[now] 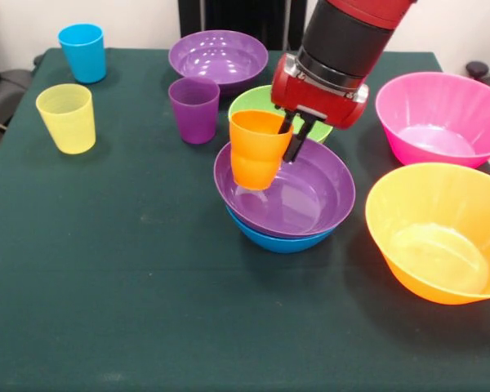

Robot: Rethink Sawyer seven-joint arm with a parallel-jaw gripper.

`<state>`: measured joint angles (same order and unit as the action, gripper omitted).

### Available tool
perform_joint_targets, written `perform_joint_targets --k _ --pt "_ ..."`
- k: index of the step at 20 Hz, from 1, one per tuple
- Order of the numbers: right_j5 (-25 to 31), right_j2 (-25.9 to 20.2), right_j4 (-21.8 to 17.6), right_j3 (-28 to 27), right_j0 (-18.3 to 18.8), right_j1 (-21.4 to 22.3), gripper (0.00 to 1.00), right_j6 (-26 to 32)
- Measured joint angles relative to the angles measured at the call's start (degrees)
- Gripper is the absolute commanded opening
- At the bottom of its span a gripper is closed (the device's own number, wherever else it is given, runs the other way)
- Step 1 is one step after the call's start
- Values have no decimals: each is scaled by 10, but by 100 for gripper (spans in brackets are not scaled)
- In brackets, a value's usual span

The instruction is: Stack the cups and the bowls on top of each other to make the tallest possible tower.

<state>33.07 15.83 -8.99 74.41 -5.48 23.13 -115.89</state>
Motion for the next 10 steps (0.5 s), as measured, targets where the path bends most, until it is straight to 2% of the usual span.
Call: perform_joint_targets --k 10 --pt "2 10 0 -7 -2 0 0 0"
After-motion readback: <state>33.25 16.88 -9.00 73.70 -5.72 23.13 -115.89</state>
